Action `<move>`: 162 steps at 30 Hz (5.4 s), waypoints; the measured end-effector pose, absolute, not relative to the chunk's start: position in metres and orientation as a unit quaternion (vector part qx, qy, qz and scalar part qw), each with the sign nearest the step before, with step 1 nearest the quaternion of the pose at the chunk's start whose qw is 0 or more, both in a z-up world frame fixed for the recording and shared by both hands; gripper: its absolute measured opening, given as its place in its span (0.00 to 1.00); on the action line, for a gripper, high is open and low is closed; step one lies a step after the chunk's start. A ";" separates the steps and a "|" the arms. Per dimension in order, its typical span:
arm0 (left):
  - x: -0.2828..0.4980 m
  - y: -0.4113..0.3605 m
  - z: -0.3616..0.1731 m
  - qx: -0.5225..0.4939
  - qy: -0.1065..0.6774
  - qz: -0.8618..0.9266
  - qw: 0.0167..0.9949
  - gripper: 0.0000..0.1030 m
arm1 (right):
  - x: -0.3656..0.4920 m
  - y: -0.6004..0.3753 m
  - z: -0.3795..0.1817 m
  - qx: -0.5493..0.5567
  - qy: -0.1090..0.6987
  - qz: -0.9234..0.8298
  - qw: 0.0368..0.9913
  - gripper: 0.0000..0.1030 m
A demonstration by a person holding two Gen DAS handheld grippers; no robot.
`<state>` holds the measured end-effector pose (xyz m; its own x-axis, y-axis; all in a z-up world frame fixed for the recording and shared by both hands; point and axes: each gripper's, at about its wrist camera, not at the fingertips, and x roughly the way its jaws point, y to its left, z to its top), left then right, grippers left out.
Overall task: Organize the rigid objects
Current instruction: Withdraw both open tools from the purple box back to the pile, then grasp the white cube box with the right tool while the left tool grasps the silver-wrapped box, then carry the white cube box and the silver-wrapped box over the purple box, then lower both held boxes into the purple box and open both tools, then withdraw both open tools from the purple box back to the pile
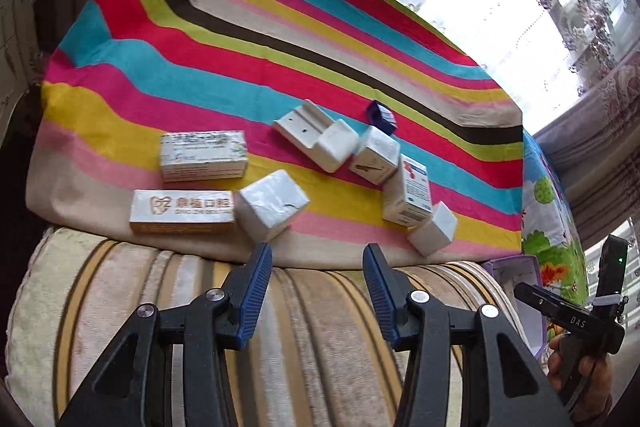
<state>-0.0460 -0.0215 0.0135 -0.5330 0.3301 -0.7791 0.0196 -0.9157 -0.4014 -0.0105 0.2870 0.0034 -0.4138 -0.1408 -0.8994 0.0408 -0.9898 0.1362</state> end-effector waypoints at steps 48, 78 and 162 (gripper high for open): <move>-0.089 0.028 -0.002 -0.497 0.055 0.858 0.120 0.42 | -0.077 0.176 -0.053 0.544 0.105 -0.819 0.147 0.48; -0.036 0.160 0.044 -0.452 0.009 0.854 0.257 0.41 | 0.003 0.323 0.003 0.479 -0.067 -0.873 0.072 0.48; -0.036 0.174 0.038 -0.474 -0.068 0.832 0.281 0.54 | 0.044 0.451 0.035 0.508 -0.098 -0.850 -0.102 0.79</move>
